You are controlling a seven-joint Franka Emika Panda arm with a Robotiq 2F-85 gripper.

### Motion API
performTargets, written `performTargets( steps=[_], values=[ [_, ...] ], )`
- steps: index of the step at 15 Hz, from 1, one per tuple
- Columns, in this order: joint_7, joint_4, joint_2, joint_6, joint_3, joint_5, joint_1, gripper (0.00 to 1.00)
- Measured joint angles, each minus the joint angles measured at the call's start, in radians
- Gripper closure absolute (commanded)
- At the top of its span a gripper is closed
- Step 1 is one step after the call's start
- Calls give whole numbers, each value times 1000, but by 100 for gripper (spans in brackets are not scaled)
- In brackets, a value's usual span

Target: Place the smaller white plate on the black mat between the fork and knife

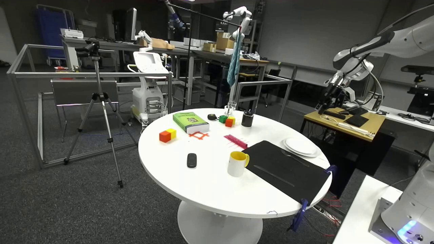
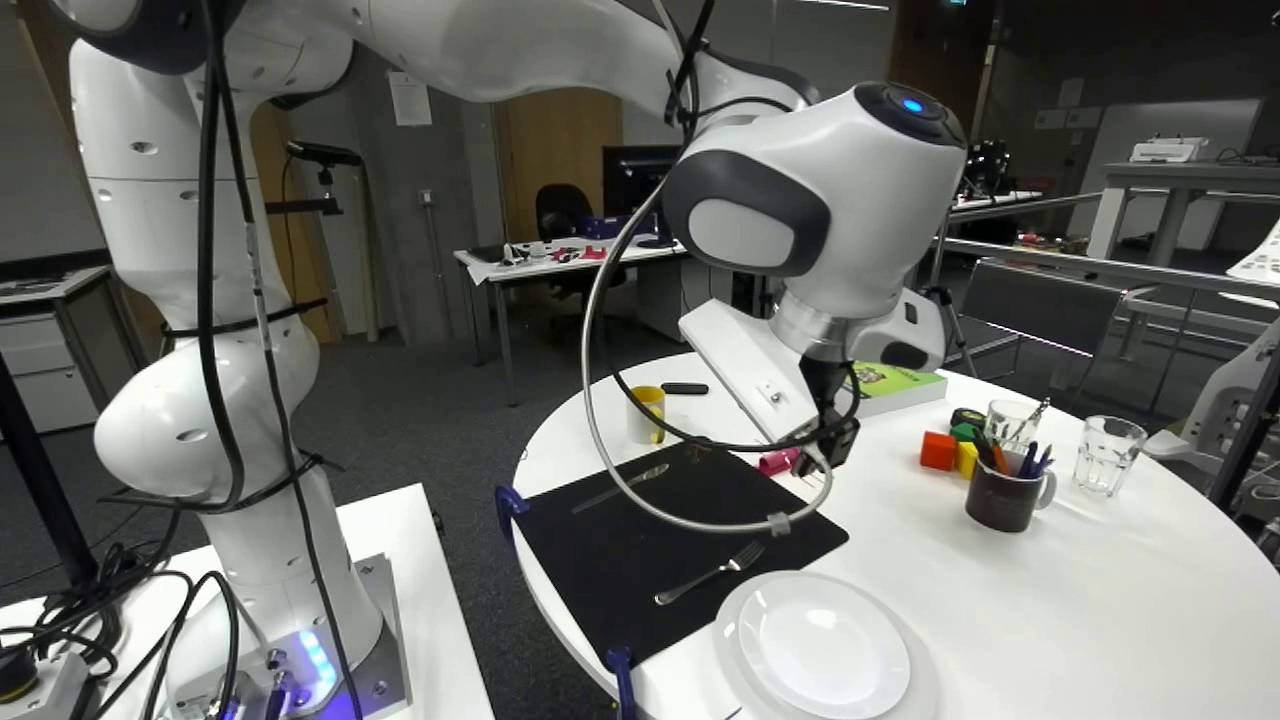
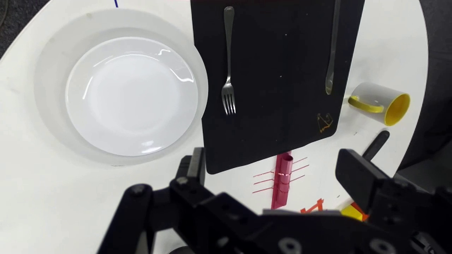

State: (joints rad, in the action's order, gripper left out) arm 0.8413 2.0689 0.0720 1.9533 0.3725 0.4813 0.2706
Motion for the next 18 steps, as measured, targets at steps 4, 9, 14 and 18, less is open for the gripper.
performTargets(
  steps=[4, 9, 14, 18],
  values=[
    [15, -63, 61, -58, -7, 10, 44, 0],
    [23, -135, 141, -100, -24, 11, 89, 0],
    [38, -201, 219, -130, -52, 13, 137, 0],
    [42, -244, 274, -148, -71, 13, 169, 0]
  ],
)
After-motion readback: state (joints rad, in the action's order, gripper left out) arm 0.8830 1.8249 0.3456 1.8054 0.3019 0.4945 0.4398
